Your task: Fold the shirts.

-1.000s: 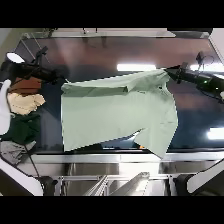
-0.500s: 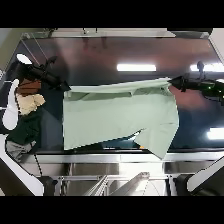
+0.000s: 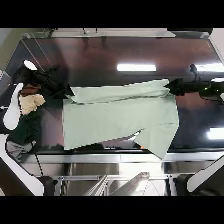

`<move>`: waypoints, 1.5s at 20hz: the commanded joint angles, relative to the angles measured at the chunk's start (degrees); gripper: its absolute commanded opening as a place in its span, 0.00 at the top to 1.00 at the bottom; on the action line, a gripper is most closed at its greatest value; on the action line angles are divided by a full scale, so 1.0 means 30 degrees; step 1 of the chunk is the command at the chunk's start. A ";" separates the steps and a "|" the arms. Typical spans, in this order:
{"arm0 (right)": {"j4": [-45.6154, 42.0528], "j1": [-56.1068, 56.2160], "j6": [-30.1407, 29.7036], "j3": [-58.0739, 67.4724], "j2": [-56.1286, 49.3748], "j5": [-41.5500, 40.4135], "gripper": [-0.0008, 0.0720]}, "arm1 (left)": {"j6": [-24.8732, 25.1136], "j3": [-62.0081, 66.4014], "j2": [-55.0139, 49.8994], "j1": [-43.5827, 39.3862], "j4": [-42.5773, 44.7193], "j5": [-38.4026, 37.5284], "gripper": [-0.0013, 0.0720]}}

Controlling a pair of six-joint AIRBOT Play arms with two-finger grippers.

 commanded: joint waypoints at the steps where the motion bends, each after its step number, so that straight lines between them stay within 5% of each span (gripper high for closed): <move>1: -0.0554 -0.0838 0.1129 0.0379 0.0459 0.0976 0.30 | -0.1749 0.1931 0.0022 0.0539 0.2339 -0.2448 0.19; 2: -0.0583 -0.1377 0.1209 0.0372 0.0729 0.2302 0.34 | -0.2149 0.2302 0.0248 0.0867 0.2375 -0.3497 0.19; 3: -0.0845 -0.1894 0.1260 0.0291 0.0984 0.3825 0.52 | -0.2237 0.1858 0.0838 0.1100 0.1836 -0.4029 0.19; 6: -0.3738 -0.2892 0.2375 -0.2113 0.2484 0.6564 0.52 | -0.1464 -0.3155 0.4116 0.0911 0.0576 -0.3228 0.19; 11: -0.4371 -0.4277 0.2098 -1.0542 0.8014 0.1537 0.52 | -0.0539 -1.5263 0.9748 0.0051 0.0583 0.0189 0.19; 13: -0.4393 -0.4320 0.2929 -1.2983 0.9726 -0.0219 0.32 | -0.0546 -1.8870 1.0812 0.0299 0.0583 0.0517 0.19; 17: -0.4364 -0.4284 0.3228 -1.5249 1.1103 -0.0342 0.31 | -0.0350 -2.2717 1.2123 0.1406 0.0561 0.3483 0.19; 22: -0.4379 -0.4328 0.3657 -1.6174 1.1956 0.0160 0.31 | 0.1749 -2.2105 1.0528 0.1508 -0.1406 0.6003 0.41; 24: -0.4852 -0.4328 0.4167 -1.6713 1.2633 0.0313 0.31 | 0.2397 -2.1194 0.9340 0.0991 -0.1268 0.5588 0.85; 25: -0.5661 -0.4328 0.4779 -1.7027 1.2968 0.0306 0.31 | 0.2397 -2.0786 0.8990 0.0801 -0.1260 0.5435 0.94; 30: -0.8211 -0.4284 0.7184 -1.9285 1.4090 -0.0656 0.31 | 0.2397 -1.9161 0.8786 0.1122 -0.1231 0.5370 0.95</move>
